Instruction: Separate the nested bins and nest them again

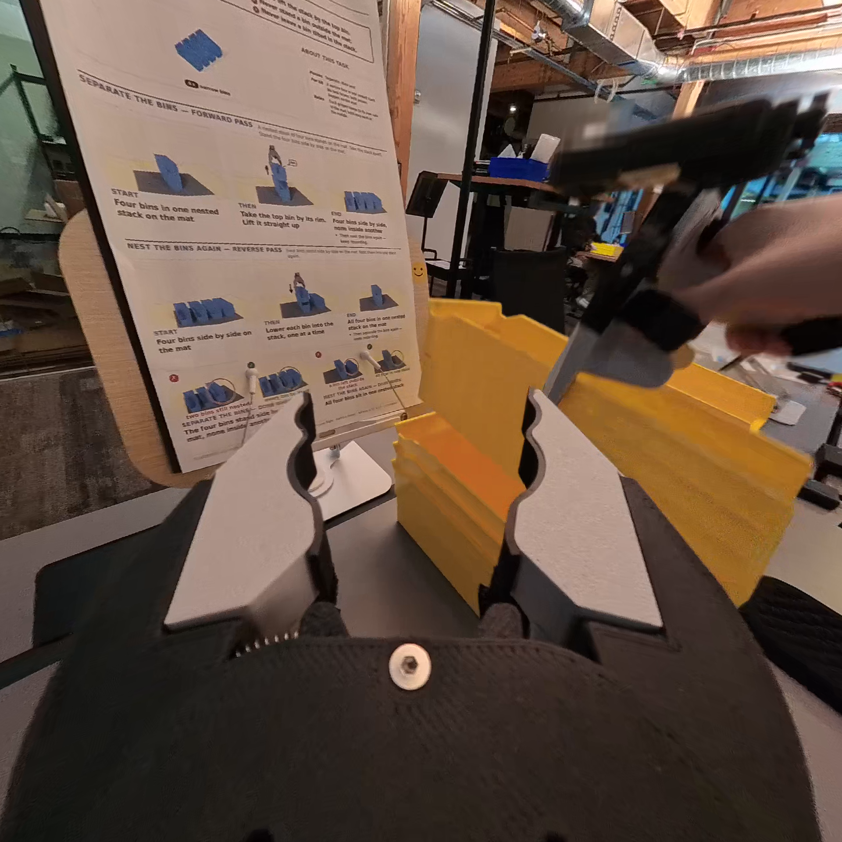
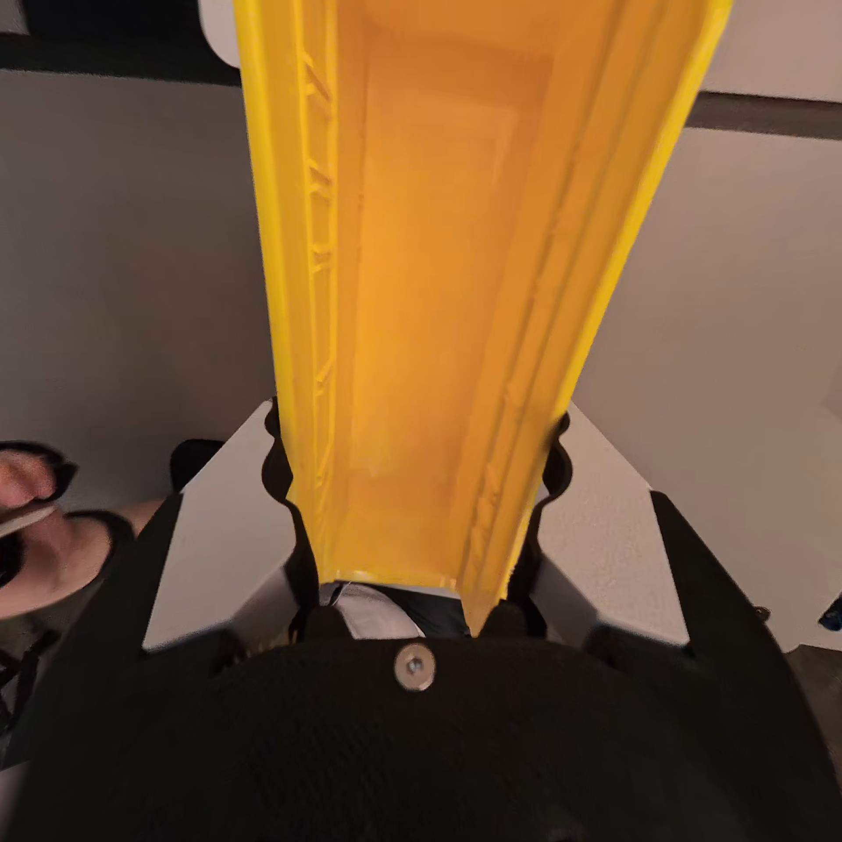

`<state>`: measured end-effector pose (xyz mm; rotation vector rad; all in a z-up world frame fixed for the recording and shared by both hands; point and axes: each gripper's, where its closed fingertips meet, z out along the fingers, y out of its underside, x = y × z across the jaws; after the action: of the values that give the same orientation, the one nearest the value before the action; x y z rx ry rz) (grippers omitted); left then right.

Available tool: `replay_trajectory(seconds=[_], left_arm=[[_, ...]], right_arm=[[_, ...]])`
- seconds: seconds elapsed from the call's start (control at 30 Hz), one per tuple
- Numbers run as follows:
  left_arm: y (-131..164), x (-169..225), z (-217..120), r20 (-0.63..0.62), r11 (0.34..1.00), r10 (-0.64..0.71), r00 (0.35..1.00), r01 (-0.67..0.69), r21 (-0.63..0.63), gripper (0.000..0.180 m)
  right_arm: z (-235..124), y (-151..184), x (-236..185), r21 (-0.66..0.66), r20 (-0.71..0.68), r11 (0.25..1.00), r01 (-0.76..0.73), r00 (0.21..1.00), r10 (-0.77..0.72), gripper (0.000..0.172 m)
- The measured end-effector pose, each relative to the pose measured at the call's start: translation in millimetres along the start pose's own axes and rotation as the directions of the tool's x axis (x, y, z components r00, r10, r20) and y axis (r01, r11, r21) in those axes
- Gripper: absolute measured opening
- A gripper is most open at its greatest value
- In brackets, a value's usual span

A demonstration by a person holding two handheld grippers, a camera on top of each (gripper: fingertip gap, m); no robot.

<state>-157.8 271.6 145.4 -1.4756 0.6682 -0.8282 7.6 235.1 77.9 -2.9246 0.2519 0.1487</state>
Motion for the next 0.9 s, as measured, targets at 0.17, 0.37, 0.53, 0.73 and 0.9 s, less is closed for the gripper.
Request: replay_trajectory(seconds=[0.17,0.37,0.53,0.73,0.9], left_arm=[[0,14,2,-0.036,1.000,-0.002,0.999,0.002,-0.003,0.091],[-1,35,1,-0.056,0.999,0.043,0.997,-0.043,-0.006,0.091],[7,51,7,-0.084,0.995,0.084,0.993,-0.088,-0.045,0.091],[19,49,17,-0.066,0.990,0.101,0.993,-0.107,-0.093,0.092],[32,53,27,-0.061,0.982,0.123,0.990,-0.131,-0.135,0.091]], right_arm=[[-47,4,32,0.059,0.042,0.998,-0.022,0.999,0.019,0.116],[-5,17,116,0.088,-0.086,0.994,-0.068,0.993,0.076,0.115],[78,30,164,0.082,-0.116,0.992,-0.097,0.988,0.106,0.116],[143,36,179,0.057,-0.074,0.994,-0.095,0.992,0.099,0.116],[155,34,181,0.065,-0.079,0.996,-0.059,0.995,0.064,0.123]])
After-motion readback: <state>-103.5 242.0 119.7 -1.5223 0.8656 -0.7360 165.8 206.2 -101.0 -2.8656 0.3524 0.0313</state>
